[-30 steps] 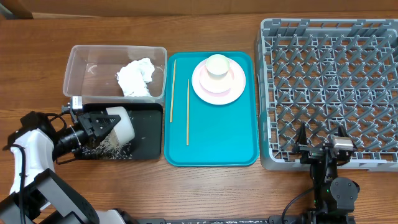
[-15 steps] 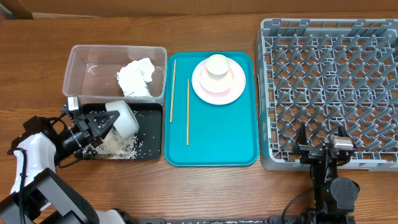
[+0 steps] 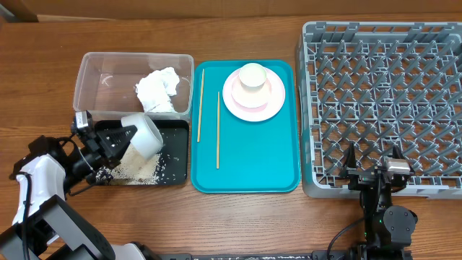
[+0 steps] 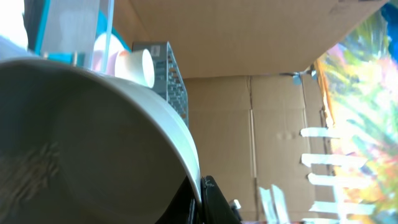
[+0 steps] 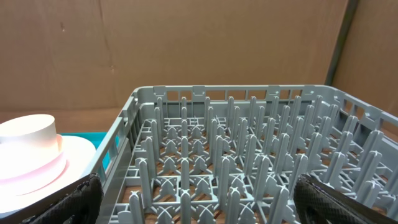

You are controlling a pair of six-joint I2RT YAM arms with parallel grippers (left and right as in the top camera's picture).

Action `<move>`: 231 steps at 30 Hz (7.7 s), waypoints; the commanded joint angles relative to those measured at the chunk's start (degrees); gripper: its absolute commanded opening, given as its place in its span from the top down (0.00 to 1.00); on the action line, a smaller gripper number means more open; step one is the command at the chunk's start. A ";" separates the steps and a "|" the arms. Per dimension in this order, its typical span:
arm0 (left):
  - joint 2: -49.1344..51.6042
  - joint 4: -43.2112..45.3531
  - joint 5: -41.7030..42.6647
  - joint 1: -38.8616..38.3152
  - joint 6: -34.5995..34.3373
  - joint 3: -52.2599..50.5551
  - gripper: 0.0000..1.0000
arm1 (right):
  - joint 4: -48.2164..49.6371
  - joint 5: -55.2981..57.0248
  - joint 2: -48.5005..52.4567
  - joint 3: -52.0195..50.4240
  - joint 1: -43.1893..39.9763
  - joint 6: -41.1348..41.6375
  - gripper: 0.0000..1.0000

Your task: Sort waste into correct bins and load items into the dishwasher

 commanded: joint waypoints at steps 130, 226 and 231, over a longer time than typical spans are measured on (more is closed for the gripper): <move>-12.28 1.51 -93.92 -41.72 -49.72 22.82 0.00 | 0.20 0.37 -0.39 -0.59 -0.13 -0.37 0.00; -12.24 1.51 -93.92 -41.77 -49.72 22.82 0.00 | -62.99 -3.65 87.91 100.89 23.32 13.07 0.42; -12.24 1.49 -93.92 -41.75 -49.72 22.82 0.00 | -65.59 -3.43 90.82 100.39 22.34 13.05 0.55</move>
